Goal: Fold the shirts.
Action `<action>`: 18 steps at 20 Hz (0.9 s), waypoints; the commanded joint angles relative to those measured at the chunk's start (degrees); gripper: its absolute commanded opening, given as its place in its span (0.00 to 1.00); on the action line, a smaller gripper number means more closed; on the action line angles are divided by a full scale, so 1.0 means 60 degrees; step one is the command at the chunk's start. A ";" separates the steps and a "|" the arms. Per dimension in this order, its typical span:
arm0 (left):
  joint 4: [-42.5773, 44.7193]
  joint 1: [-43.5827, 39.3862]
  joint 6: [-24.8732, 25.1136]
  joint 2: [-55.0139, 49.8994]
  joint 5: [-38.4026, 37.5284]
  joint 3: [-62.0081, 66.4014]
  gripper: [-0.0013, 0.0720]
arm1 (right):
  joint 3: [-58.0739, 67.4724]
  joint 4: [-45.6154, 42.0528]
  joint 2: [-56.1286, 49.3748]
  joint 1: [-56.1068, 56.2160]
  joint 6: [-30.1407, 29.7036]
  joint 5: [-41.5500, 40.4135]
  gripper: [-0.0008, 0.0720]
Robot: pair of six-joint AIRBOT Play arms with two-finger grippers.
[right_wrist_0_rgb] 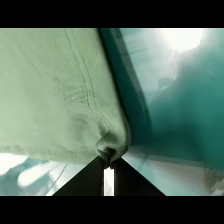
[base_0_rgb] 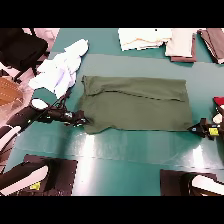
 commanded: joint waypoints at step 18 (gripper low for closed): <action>0.1796 -0.0004 -0.3118 0.4120 -0.1796 0.2240 0.06 | 0.0000 -0.0142 0.6229 0.0885 0.1592 -0.1009 0.04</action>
